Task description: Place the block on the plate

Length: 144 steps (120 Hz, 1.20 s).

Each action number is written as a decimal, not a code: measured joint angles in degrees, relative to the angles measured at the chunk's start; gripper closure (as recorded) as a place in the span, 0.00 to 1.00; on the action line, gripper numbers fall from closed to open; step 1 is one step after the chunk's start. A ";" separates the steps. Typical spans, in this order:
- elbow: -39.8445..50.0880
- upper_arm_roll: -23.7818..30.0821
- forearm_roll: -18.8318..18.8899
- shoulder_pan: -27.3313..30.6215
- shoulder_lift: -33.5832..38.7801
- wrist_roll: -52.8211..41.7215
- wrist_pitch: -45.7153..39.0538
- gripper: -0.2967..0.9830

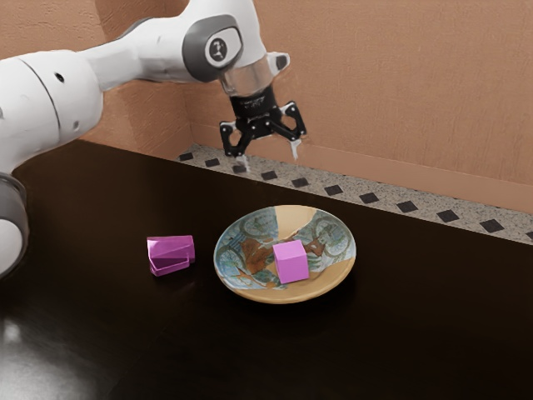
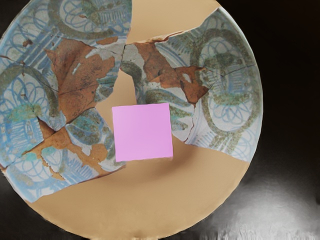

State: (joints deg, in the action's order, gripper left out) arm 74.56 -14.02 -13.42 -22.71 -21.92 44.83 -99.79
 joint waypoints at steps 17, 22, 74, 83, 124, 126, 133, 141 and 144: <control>0.78 14.72 5.91 10.37 9.56 -1.82 9.69 0.23; 2.37 16.77 7.00 12.90 12.28 -2.58 12.45 0.23; 19.42 12.51 11.42 20.81 22.83 -17.90 15.60 0.23; 19.45 12.51 11.61 22.42 22.99 -20.55 15.11 0.23; 18.64 12.28 17.85 24.48 22.41 -29.72 12.71 0.23; 18.64 12.28 17.96 24.51 22.41 -30.06 12.64 0.23; 18.63 12.27 18.23 24.59 22.41 -31.17 12.44 0.23; 18.63 12.27 18.43 24.62 22.40 -32.33 12.27 0.23; 18.63 12.27 18.48 24.62 22.40 -32.73 12.21 0.23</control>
State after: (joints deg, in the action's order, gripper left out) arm 93.19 -1.75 5.05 1.91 0.48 12.11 -87.58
